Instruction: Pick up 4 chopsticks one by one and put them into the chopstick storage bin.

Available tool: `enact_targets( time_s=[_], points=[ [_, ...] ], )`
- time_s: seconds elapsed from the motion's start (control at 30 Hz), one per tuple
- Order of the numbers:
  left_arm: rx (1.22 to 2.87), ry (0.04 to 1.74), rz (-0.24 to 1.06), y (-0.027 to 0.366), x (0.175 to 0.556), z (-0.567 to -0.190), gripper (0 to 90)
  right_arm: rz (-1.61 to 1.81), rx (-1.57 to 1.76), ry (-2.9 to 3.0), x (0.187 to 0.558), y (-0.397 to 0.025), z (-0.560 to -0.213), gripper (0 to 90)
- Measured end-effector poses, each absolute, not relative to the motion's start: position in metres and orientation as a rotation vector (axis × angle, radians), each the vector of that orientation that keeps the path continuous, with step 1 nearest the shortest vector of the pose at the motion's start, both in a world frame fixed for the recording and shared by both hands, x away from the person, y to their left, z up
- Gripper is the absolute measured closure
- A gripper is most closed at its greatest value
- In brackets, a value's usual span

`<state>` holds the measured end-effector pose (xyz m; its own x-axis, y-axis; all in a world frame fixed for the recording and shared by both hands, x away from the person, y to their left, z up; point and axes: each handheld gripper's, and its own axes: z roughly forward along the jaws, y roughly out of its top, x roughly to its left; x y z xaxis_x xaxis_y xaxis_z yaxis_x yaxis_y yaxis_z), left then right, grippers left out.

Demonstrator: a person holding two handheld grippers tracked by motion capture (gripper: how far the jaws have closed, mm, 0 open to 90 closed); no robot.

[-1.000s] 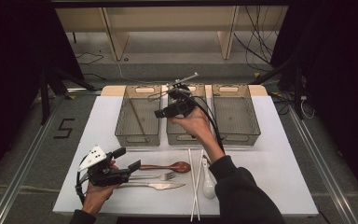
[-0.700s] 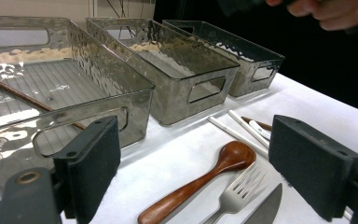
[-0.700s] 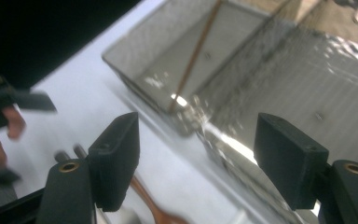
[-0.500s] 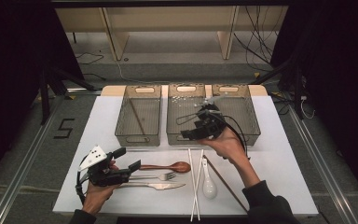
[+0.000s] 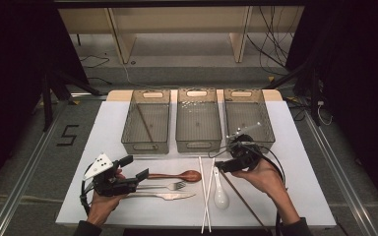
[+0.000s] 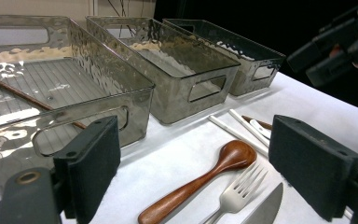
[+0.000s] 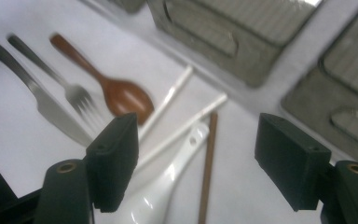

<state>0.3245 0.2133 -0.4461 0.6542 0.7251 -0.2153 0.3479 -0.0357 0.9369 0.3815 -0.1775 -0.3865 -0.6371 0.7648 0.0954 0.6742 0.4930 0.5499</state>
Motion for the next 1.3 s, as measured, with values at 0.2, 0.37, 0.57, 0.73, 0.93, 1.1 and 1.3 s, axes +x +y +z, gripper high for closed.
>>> enact_targets(
  time_s=[0.2,0.37,0.57,0.73,0.93,1.1,1.3],
  points=[
    [1.638,0.895,0.381,0.213,0.324,-0.446,16.5,0.706,1.285,2.598,0.368,-0.186,-0.403,30.3],
    [1.641,0.892,0.381,0.213,0.324,-0.446,16.5,0.633,1.307,2.631,0.363,-0.192,-0.413,33.2],
    [1.636,0.893,0.381,0.213,0.324,-0.446,16.5,0.532,1.319,2.685,0.356,-0.194,-0.424,40.8],
    [1.639,0.889,0.384,0.213,0.324,-0.445,16.5,0.463,1.344,2.730,0.352,-0.197,-0.435,47.7],
    [1.636,0.891,0.383,0.213,0.324,-0.445,16.5,0.380,1.349,2.769,0.350,-0.199,-0.444,58.2],
    [1.635,0.890,0.384,0.213,0.324,-0.445,16.5,0.326,1.353,2.797,0.350,-0.198,-0.449,66.5],
    [1.640,0.888,0.383,0.213,0.324,-0.445,16.4,0.282,1.330,2.805,0.350,-0.198,-0.454,74.9]
  ],
)
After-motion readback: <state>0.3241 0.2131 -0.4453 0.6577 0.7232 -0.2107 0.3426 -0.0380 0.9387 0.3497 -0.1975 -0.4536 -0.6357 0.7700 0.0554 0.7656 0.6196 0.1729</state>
